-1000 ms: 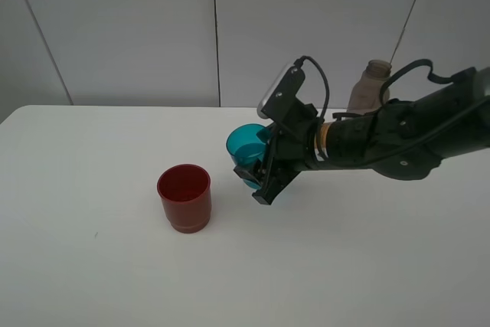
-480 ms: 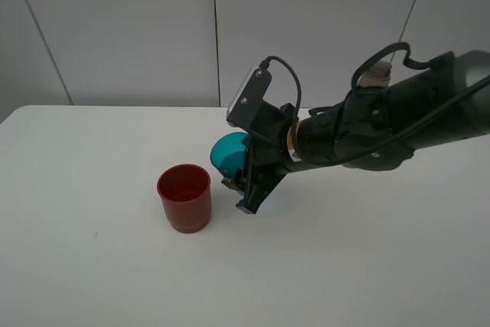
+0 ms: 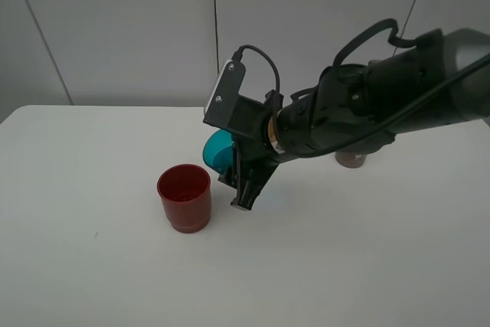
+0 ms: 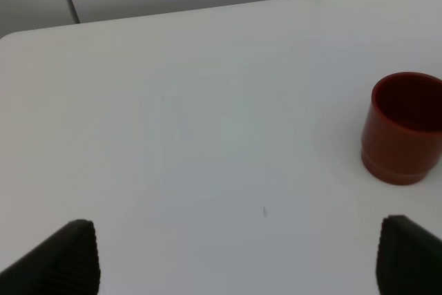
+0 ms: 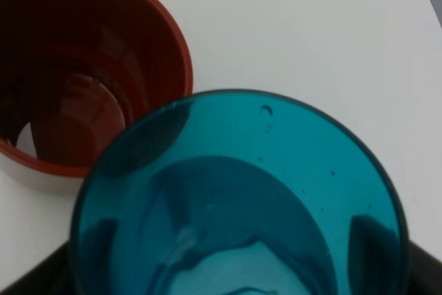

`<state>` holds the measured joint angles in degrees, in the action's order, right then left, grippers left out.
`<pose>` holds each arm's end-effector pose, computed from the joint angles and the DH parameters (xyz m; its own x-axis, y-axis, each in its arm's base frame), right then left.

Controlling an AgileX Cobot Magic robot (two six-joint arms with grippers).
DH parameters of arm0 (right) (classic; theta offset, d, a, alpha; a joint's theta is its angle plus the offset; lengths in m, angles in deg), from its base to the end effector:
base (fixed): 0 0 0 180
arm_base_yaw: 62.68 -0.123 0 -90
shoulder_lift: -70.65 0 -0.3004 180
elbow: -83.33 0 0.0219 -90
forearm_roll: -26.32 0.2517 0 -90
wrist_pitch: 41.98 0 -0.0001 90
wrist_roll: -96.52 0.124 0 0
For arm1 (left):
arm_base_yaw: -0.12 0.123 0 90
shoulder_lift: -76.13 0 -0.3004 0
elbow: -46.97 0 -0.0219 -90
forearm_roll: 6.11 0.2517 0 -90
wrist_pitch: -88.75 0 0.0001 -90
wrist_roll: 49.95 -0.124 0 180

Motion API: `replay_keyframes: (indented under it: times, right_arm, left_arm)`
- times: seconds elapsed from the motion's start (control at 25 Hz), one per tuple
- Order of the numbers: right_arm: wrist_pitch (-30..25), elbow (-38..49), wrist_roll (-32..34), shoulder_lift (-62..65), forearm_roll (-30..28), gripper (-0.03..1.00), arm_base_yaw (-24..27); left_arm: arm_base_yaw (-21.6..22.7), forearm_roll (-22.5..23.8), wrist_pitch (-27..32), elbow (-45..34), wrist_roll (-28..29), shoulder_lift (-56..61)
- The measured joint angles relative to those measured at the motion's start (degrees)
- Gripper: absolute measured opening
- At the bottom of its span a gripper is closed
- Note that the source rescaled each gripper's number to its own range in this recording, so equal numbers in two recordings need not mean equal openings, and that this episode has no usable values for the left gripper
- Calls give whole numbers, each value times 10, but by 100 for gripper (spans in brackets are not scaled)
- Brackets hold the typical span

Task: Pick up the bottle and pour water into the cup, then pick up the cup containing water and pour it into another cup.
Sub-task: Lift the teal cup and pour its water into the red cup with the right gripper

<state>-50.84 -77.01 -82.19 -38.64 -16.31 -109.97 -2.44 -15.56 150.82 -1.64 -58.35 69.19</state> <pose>0.2776 0.2815 0.1773 0.0818 -0.8733 -0.4803 -0.8315 0.2059 -0.5160 0.0051 -0.0182 0.2634 -0.4451 0.0880 -0.8911 0.2041 0.9789 -0.0053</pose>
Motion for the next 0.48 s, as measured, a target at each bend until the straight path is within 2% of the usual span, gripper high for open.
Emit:
replay_keyframes:
  times: [0.48]
  right_arm:
    - [-50,-5,0,0,-69,10,-35]
  left_arm:
    - [0,0,0,0,0,0]
